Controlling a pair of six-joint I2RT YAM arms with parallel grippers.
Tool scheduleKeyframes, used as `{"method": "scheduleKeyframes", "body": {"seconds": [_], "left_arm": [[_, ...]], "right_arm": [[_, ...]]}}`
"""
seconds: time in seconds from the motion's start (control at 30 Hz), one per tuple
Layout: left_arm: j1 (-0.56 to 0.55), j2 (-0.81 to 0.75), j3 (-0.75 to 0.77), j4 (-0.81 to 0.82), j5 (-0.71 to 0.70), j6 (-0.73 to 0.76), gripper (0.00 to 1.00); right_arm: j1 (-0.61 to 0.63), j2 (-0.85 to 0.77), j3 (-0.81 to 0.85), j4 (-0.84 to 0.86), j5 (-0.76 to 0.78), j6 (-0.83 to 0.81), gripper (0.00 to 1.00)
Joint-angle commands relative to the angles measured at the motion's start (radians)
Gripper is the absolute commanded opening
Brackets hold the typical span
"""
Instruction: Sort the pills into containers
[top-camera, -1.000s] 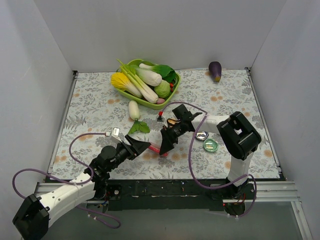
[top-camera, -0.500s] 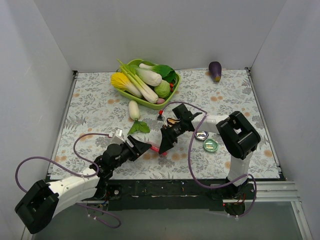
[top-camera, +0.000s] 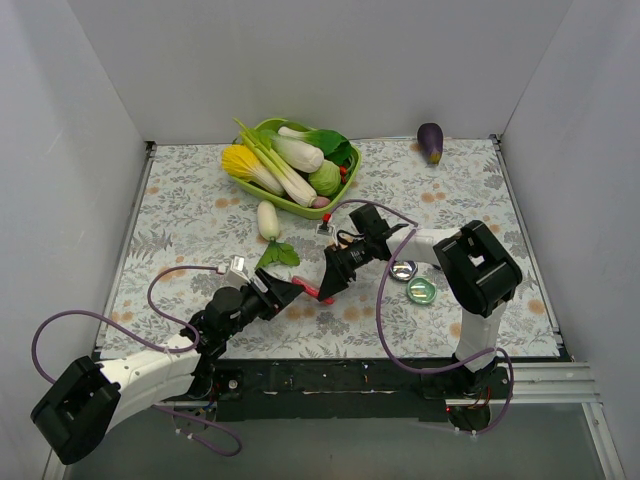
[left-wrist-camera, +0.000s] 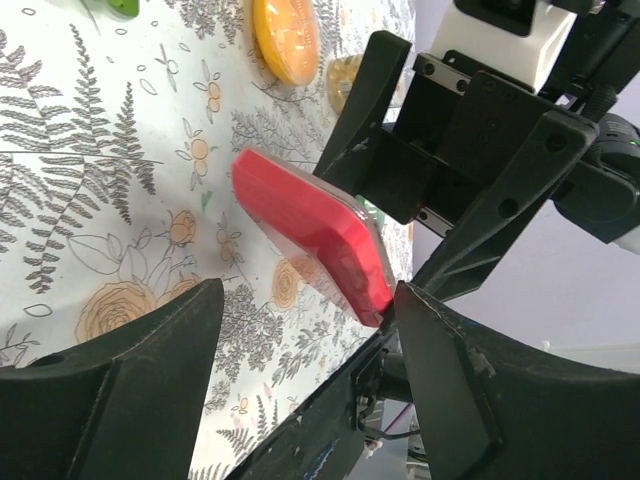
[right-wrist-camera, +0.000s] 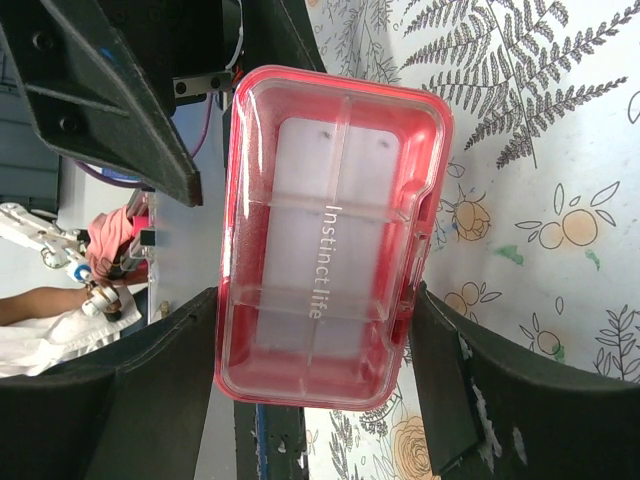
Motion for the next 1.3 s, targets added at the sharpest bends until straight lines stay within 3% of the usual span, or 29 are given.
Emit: {"method": "scheduleKeyframes", "body": {"seconds": [0.0,0.23,0.8,1.07,1.27], "left_arm": [[0.007,-0.006,-0.242,0.065,-0.002,-0.009,0.70],[0.007,0.031,-0.219,0.111,-0.001,0.001,0.72],[0.008,0.433,-0.159,0.254,0.088,-0.001,0.58],[0.016,0.456,-0.127,0.121,0.065,-0.027,0.58],[0.019,0.347,-0.100,-0.111,0.026,-0.064,0.54]], "right_arm": [[-0.003,0.012,-0.006,0.038,-0.041,0.019,0.18],[-0.003,0.023,-0.002,0.038,-0.038,0.022,0.18],[-0.008,0.018,-0.009,0.072,-0.048,0.048,0.18],[-0.011,0.023,-0.002,0.041,-0.005,0.016,0.17],[-0.020,0.012,0.007,-0.016,0.038,-0.025,0.17]]}}
